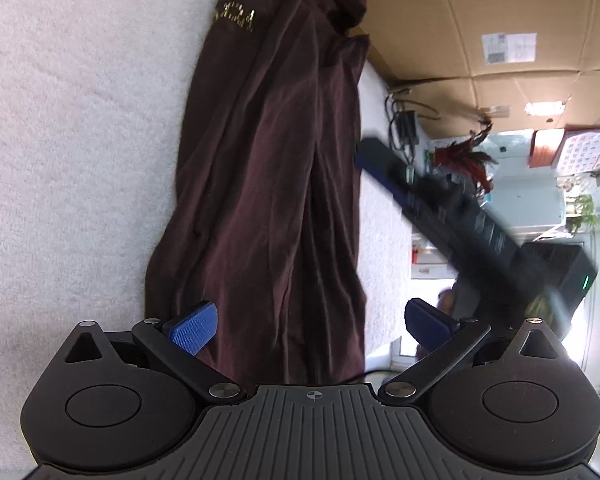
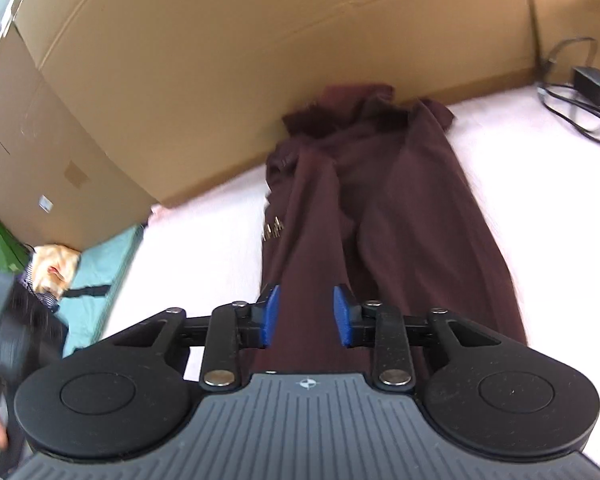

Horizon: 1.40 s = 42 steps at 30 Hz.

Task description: Fold clothes

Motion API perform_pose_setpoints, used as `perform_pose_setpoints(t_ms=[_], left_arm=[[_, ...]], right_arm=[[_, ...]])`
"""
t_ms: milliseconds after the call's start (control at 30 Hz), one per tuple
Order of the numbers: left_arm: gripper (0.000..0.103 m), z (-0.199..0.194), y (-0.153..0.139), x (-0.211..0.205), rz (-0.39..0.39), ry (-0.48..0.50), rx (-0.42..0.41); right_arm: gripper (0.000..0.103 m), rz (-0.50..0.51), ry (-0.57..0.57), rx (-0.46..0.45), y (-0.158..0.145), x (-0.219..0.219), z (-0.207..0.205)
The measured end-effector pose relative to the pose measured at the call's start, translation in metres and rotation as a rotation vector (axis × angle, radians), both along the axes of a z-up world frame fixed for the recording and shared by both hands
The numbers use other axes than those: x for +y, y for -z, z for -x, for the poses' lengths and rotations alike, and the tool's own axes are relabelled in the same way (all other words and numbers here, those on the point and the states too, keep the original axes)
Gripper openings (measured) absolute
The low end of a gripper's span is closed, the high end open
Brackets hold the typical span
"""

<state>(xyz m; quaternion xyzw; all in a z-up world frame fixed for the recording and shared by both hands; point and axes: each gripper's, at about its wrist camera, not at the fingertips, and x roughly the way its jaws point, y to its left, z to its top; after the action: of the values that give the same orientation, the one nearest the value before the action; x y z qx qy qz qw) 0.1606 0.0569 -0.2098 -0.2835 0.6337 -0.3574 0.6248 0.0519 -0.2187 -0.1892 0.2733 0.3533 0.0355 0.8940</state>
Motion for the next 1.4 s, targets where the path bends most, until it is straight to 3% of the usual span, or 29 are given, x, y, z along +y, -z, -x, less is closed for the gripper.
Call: perform_pose_setpoints(t_ms=[33,167,267,300,400,567,800,967,1067,1133,1267,1400], left_arm=[[0.103,0.002,0.004,-0.002,-0.012,0.0,0.011],[0.103,0.011,0.022,-0.007,-0.039,-0.014,0.057],[0.103,0.011,0.018,-0.007,-0.04,-0.035,0.048],[0.103,0.009,0.013,-0.006,-0.04,-0.045,0.043],[0.103,-0.009,-0.013,0.003,-0.03,-0.107,-0.051],[0.103,-0.048,-0.033,0.001,-0.045,-0.176,-0.136],[0.103,-0.055,-0.023,-0.027,-0.062,-0.152,-0.124],[0.103,-0.05,-0.011,-0.027,-0.065,-0.162,-0.073],[0.103,-0.053,-0.013,-0.022,-0.059,-0.187,-0.074],[0.103,-0.056,-0.015,-0.02,-0.059,-0.201,-0.073],[0.103,-0.06,-0.014,-0.018,-0.061,-0.218,-0.066],[0.103,-0.066,-0.016,-0.018,-0.073,-0.226,-0.07]], right_arm=[[0.022,-0.013,-0.017,0.005,0.001,0.0,-0.011],[0.019,-0.074,-0.072,0.074,0.018,0.003,-0.041],[0.017,-0.036,-0.058,0.186,0.033,-0.004,-0.044],[0.01,-0.029,-0.058,0.199,0.033,-0.008,-0.043],[0.017,-0.048,-0.097,0.182,0.02,-0.018,-0.041],[0.017,-0.01,-0.17,0.084,-0.014,-0.024,-0.067],[0.017,0.082,-0.251,0.078,-0.013,-0.008,-0.124],[0.02,0.186,-0.292,0.134,-0.001,0.005,-0.144],[0.018,0.163,-0.335,0.141,0.004,0.007,-0.149],[0.006,0.125,-0.356,0.134,0.004,0.007,-0.153],[0.005,0.032,-0.366,0.113,0.007,0.011,-0.165],[0.008,0.022,-0.346,0.141,0.017,0.013,-0.174]])
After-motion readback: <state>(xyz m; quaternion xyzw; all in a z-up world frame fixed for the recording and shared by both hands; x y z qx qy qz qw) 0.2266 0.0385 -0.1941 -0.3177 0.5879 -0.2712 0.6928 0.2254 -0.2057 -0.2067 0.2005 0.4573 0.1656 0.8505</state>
